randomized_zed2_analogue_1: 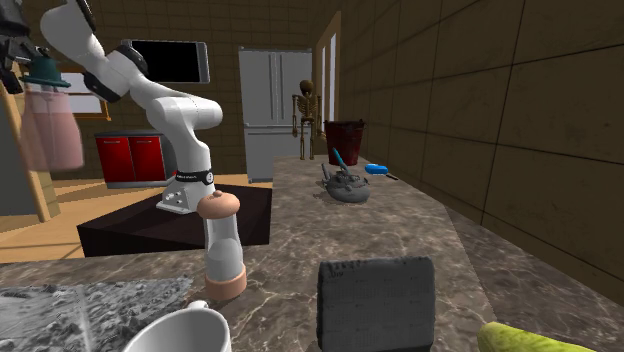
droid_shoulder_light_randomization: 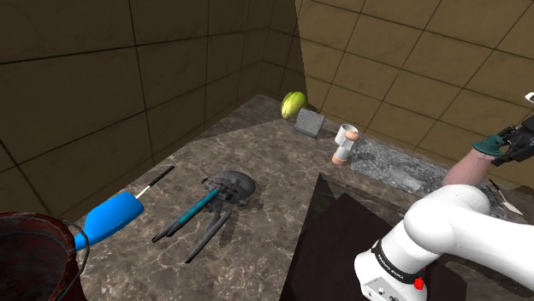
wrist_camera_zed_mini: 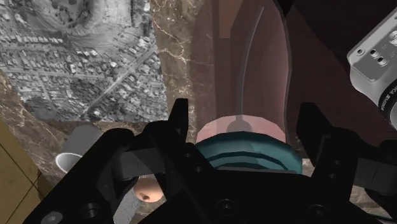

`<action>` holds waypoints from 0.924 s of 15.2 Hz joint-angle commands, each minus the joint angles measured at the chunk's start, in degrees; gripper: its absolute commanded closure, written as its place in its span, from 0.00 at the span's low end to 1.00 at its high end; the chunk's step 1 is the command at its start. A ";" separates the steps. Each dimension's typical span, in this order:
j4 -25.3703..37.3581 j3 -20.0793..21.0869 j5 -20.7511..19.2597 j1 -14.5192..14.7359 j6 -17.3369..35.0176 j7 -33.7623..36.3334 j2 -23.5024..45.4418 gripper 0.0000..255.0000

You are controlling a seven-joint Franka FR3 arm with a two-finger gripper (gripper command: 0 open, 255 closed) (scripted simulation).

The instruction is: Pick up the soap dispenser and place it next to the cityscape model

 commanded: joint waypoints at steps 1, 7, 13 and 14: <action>2.61 -2.44 -2.20 0.44 -0.55 -2.94 0.13 1.00; 11.82 -9.01 -7.55 3.33 -1.84 -10.96 1.15 1.00; 23.30 -15.45 -12.26 8.28 -2.97 -19.15 2.38 1.00; 25.47 -16.53 -12.99 9.32 -3.17 -20.55 2.58 1.00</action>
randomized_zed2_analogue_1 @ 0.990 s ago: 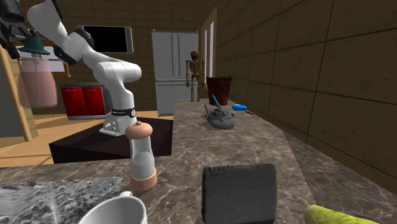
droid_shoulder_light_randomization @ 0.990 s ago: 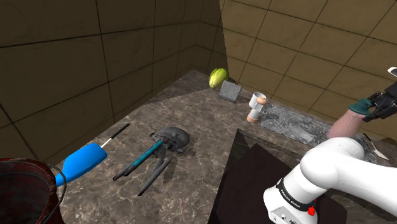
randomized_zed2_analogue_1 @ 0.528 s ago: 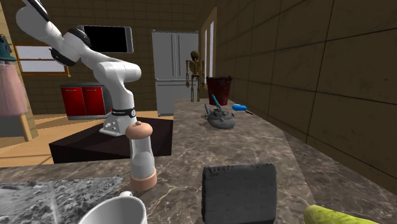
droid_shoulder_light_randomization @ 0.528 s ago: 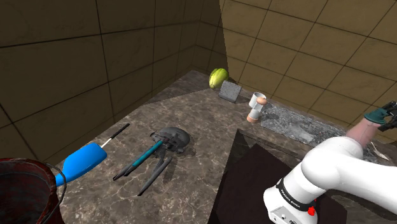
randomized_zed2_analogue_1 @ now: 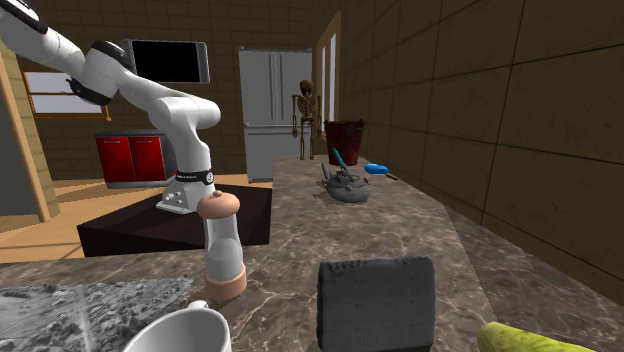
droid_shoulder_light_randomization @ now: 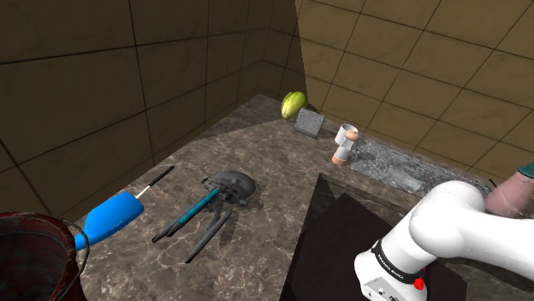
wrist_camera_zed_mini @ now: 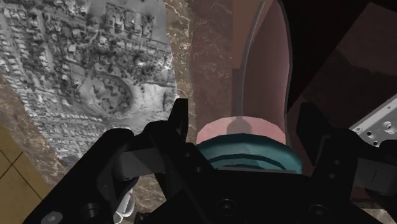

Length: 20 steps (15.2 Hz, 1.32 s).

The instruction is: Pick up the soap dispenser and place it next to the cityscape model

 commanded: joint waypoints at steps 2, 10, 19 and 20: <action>6.41 -3.18 -2.19 3.18 -0.51 -4.19 0.52 1.00; 29.96 -12.25 -7.83 16.04 -2.95 -17.11 1.64 1.00; 64.89 -29.41 -8.09 37.21 -4.50 -34.85 3.04 1.00; 62.81 -29.09 -7.99 35.98 -3.65 -34.17 2.76 1.00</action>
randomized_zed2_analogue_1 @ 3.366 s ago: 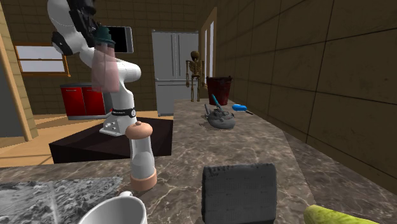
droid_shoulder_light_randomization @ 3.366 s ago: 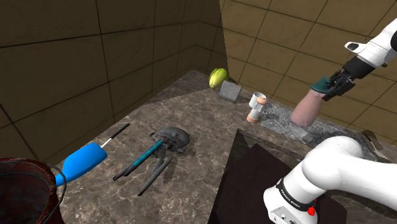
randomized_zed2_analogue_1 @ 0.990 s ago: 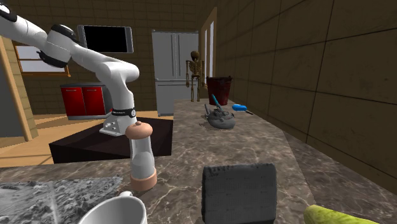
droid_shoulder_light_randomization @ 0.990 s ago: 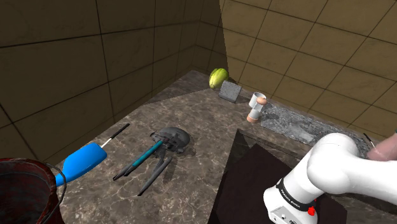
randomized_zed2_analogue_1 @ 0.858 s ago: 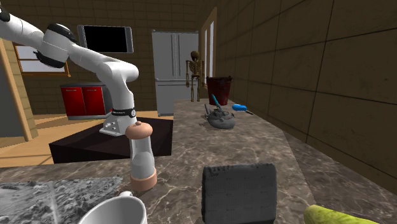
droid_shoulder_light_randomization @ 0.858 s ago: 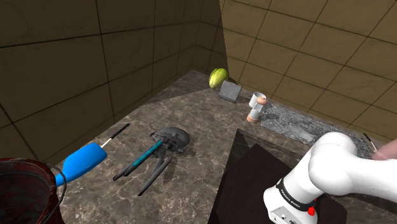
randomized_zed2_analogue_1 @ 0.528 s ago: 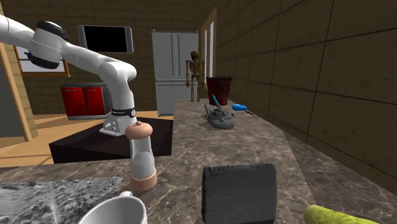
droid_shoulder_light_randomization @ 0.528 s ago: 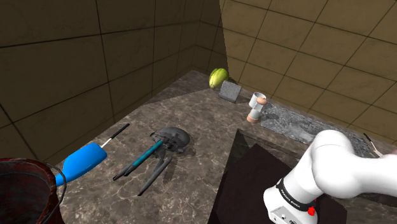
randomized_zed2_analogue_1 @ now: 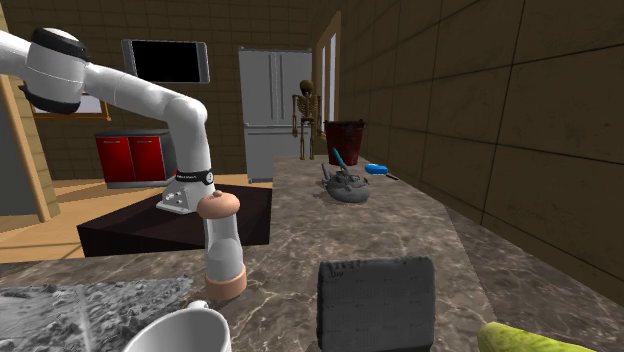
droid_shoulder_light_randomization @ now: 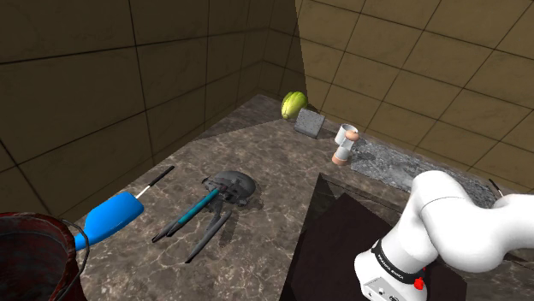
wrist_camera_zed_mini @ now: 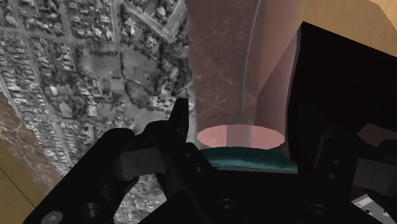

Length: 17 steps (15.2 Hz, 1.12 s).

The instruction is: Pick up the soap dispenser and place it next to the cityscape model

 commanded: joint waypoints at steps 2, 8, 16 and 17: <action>-5.01 0.54 0.02 -2.81 2.51 1.61 -0.89 1.00; -12.03 0.78 -0.30 -6.70 6.36 3.60 -2.78 1.00; -17.89 0.12 -1.34 -9.68 10.61 5.02 -5.35 1.00; -17.90 0.12 -1.33 -9.69 10.61 5.03 -5.35 1.00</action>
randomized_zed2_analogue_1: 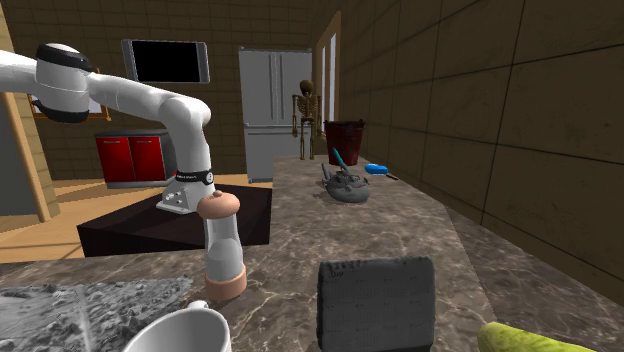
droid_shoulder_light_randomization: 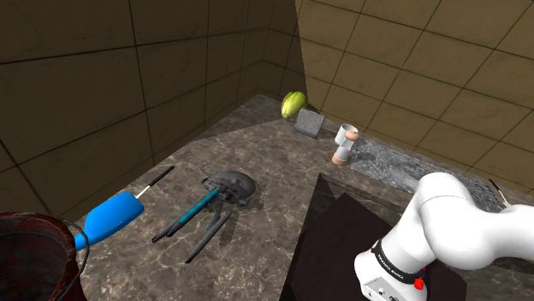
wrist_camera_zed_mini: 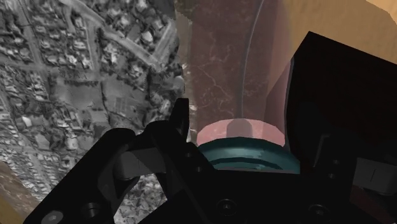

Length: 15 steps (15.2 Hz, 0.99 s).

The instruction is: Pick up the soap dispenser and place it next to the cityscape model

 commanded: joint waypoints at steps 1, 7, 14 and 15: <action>-0.35 -0.03 -0.06 -0.15 0.26 0.10 -0.13 1.00; -0.34 -0.03 -0.06 -0.15 0.26 0.10 -0.13 1.00; 2.59 0.01 0.18 1.33 -1.30 -0.89 0.58 0.00; 6.01 -0.10 0.34 3.12 -2.97 -2.05 1.28 0.00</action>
